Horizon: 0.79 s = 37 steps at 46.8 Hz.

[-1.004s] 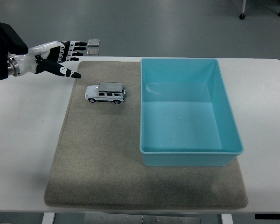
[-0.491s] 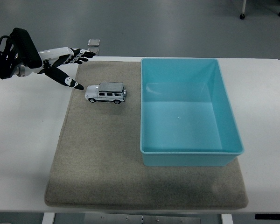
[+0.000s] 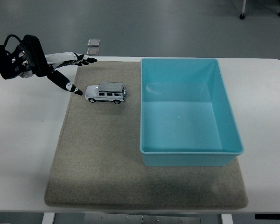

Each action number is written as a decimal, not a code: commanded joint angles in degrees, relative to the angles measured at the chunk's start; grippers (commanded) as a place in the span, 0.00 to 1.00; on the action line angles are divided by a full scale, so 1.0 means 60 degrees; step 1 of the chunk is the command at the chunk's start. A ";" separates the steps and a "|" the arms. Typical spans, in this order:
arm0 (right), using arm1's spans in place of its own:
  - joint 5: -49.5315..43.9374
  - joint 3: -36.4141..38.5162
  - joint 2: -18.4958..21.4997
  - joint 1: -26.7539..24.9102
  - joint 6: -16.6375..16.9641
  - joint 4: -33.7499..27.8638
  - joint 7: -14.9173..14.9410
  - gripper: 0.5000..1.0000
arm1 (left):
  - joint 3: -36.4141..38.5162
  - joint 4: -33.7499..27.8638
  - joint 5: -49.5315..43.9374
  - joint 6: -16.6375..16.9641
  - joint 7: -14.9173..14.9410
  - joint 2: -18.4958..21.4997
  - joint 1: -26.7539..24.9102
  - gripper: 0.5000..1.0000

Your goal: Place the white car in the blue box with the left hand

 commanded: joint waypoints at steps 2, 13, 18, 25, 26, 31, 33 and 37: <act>0.0004 0.0000 0.0000 0.0000 0.0000 0.0000 0.0000 0.87 | 0.0000 -0.0064 0.0216 0.0000 0.0001 -0.0053 -0.0016 0.99; 0.0004 0.0000 0.0000 0.0000 0.0000 0.0000 0.0000 0.87 | 0.0116 -0.0064 0.1109 0.0395 0.0001 -0.0302 -0.0104 0.99; 0.0003 0.0000 0.0000 0.0000 0.0000 0.0000 0.0000 0.87 | 0.0190 -0.0064 0.1504 0.0673 0.0001 -0.0433 -0.0104 0.99; 0.0004 0.0000 0.0000 0.0000 0.0000 0.0000 0.0000 0.87 | 0.0293 -0.0064 0.2134 0.0893 0.0001 -0.0916 -0.0118 0.99; 0.0004 0.0000 0.0000 0.0000 0.0000 0.0000 0.0000 0.87 | 0.0293 -0.0064 0.2193 0.0908 0.0015 -0.0975 -0.0119 0.99; 0.0004 0.0000 0.0000 0.0000 0.0000 0.0000 0.0000 0.87 | 0.0293 -0.0049 0.2296 0.0922 0.0015 -0.1224 -0.0119 0.99; 0.0004 0.0000 0.0000 0.0000 0.0000 0.0000 0.0000 0.87 | 0.0293 -0.0049 0.2325 0.0937 0.0030 -0.1327 -0.0133 0.99; -0.0011 0.0000 0.0000 0.0000 0.0000 0.0000 0.0000 0.87 | 0.0293 0.0009 0.2457 0.0966 0.0030 -0.1503 -0.0133 0.98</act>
